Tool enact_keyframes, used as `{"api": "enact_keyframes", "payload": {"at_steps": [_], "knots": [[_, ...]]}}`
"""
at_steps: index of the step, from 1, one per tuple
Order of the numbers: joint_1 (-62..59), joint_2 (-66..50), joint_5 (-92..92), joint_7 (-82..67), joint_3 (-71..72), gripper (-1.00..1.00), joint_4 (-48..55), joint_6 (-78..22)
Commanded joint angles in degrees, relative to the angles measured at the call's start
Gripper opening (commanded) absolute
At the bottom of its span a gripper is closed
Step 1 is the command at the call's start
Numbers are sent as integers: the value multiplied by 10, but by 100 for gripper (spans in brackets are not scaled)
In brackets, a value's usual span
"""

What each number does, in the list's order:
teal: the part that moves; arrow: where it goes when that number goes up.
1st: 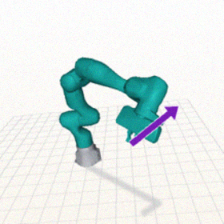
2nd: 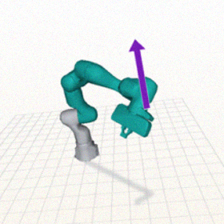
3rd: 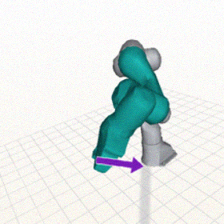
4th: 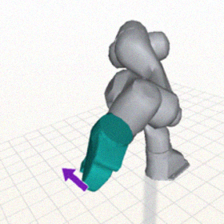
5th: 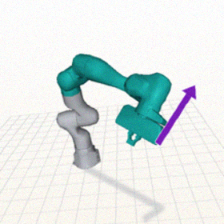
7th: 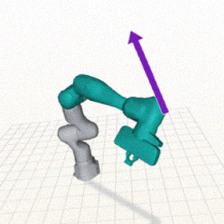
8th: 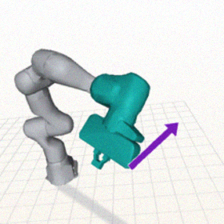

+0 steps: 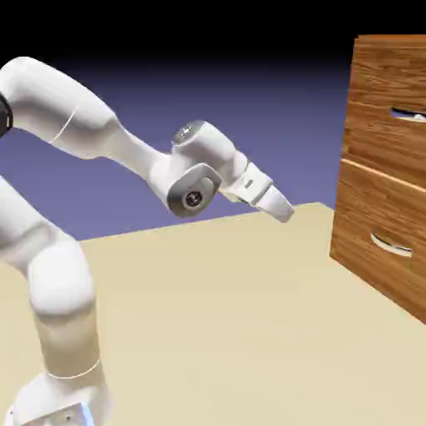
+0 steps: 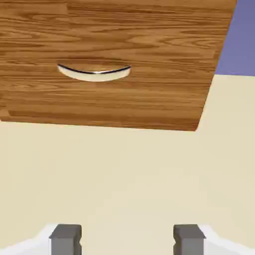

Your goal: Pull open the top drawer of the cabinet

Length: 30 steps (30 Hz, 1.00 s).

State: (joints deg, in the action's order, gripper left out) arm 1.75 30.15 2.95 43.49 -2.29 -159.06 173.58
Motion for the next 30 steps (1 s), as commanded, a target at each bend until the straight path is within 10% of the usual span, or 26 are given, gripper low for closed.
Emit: {"api": "enact_keyframes", "payload": {"at_steps": [1, 30], "knots": [[9, -21, 24, 9, -19, 0, 16, -4], [264, -623, 733, 256, -569, 0, 482, -106]]}}
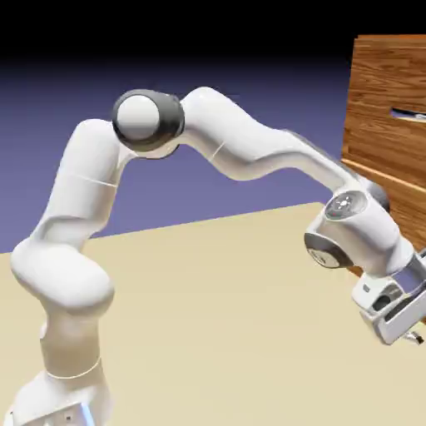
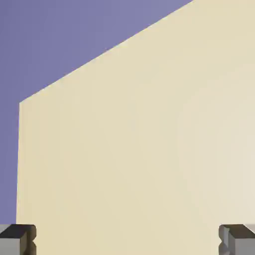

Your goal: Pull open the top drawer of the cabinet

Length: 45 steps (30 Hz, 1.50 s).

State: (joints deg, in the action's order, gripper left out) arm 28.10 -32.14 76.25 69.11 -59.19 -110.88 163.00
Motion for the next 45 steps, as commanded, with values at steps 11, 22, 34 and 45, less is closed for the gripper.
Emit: {"api": "enact_keyframes", "payload": {"at_steps": [11, 22, 34, 45], "knots": [[97, -228, 269, 94, -209, 0, 177, -39], [193, -457, 538, 188, -417, 0, 353, -78], [125, -547, 592, 333, -528, 0, 561, -60], [111, -562, 602, 347, -544, -100, 571, -64]]}}
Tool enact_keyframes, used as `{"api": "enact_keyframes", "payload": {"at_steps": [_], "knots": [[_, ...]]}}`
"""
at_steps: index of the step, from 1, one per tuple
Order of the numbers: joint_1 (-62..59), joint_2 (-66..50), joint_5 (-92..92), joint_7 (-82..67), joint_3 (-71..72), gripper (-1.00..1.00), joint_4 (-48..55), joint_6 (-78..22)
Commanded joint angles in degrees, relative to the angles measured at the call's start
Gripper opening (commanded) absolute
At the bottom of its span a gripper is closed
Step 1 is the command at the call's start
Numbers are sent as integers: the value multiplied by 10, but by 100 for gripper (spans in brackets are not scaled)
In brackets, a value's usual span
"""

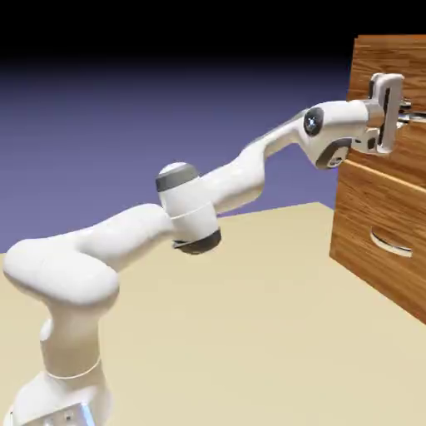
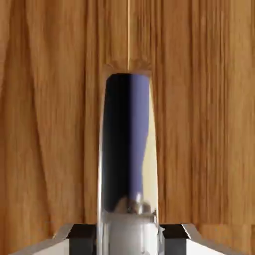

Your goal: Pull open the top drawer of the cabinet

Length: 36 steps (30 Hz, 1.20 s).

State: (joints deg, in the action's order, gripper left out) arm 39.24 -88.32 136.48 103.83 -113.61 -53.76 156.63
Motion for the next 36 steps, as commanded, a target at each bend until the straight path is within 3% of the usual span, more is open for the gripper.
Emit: {"api": "enact_keyframes", "payload": {"at_steps": [1, 33, 34, 36], "knots": [[13, -2, 8, -13, 1, -100, -21, -7], [437, -80, 65, -209, -23, -100, -665, -210], [437, -80, 65, -209, -23, 100, -665, -210], [454, -83, 60, -211, -26, 100, -686, -215]]}}
